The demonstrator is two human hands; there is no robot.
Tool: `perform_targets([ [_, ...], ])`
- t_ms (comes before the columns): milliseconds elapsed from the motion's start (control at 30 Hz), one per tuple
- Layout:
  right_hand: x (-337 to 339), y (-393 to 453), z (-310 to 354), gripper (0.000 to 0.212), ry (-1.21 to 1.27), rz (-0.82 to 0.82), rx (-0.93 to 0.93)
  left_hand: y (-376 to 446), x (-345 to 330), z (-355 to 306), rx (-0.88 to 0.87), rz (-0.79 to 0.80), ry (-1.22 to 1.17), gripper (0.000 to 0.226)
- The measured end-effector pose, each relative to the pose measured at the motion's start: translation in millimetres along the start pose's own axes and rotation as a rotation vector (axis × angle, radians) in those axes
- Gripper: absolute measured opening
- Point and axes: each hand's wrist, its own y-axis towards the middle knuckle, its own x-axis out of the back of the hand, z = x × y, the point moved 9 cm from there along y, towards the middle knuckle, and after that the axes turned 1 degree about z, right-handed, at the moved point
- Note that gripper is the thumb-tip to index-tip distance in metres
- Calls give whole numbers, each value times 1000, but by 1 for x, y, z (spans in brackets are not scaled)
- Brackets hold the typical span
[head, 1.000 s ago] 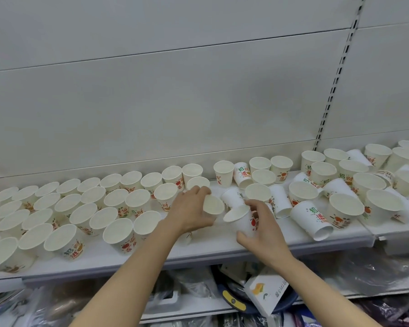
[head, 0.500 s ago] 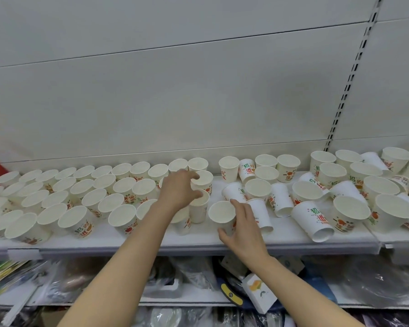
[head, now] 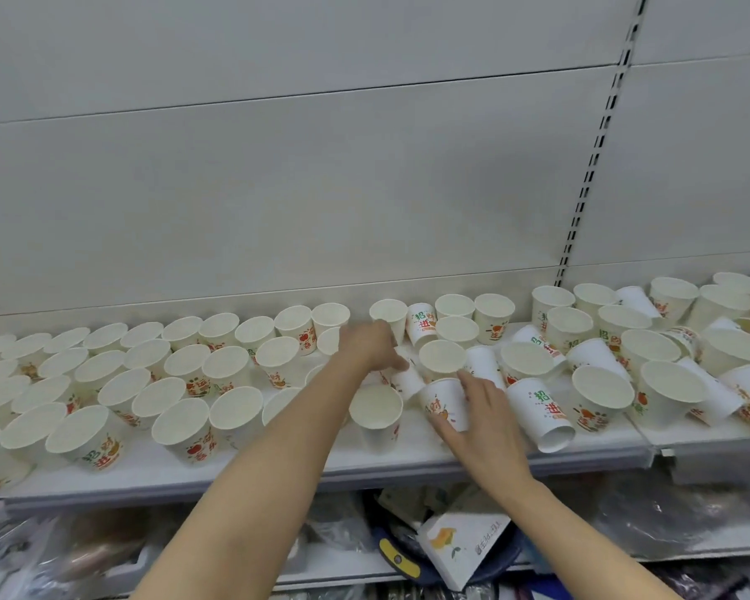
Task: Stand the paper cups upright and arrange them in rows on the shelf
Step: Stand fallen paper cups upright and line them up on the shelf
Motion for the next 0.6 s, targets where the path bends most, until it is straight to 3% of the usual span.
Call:
perform_targets([
  [100, -7, -2, 0, 79, -36, 27, -81, -2, 20, 5, -17, -94, 18, 19],
  [200, -9, 2, -2, 78, -65, 31, -178, -6, 28, 6, -57, -198, 198, 10],
  [367, -14, 5, -6, 72, 16, 71, -282, -13, 17, 6, -123, -232, 269, 7],
  [600, 0, -14, 16, 69, 345, -16, -112, -5, 44, 22, -161, -301, -47, 30],
])
